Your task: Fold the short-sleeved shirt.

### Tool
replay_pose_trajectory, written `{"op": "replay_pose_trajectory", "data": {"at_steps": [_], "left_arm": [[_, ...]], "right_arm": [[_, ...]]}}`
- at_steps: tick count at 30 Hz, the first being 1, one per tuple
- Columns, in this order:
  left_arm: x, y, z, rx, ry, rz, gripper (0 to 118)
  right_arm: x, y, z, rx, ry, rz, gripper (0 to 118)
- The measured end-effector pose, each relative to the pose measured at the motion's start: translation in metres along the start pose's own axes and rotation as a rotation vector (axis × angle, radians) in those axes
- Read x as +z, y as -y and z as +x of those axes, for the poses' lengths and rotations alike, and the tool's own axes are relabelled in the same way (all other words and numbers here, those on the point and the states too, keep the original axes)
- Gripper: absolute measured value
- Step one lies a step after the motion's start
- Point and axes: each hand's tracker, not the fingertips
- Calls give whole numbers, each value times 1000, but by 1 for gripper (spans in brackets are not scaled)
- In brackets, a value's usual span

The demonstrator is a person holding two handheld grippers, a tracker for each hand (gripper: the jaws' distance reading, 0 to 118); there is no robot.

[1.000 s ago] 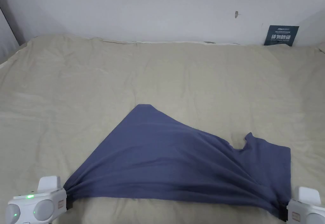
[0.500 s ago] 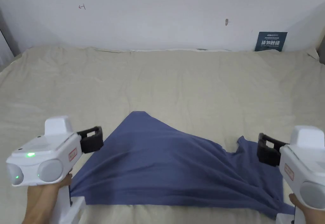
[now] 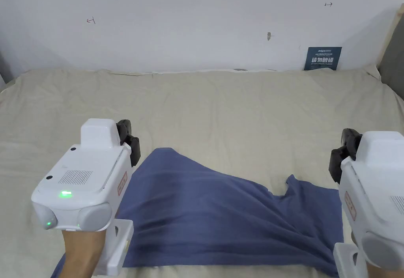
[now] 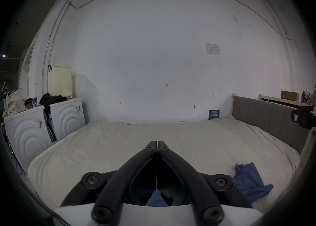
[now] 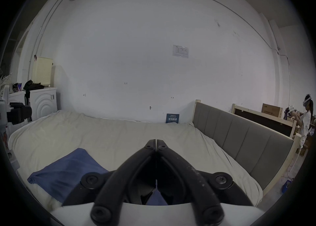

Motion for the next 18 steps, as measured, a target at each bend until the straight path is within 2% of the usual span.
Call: {"op": "replay_pose_trajectory", "data": {"at_steps": [7,14,18], "left_arm": [[-47,2,1,1,48,-111,0],[-148,2,-14,-46,129,-306,0],[-221,9,-19,20,175,-497,1]], "right_arm": [[-15,3,5,-7,7,-9,1],[-47,8,17,-24,18,-69,2],[-73,14,21,-28,35,-103,2]]}}
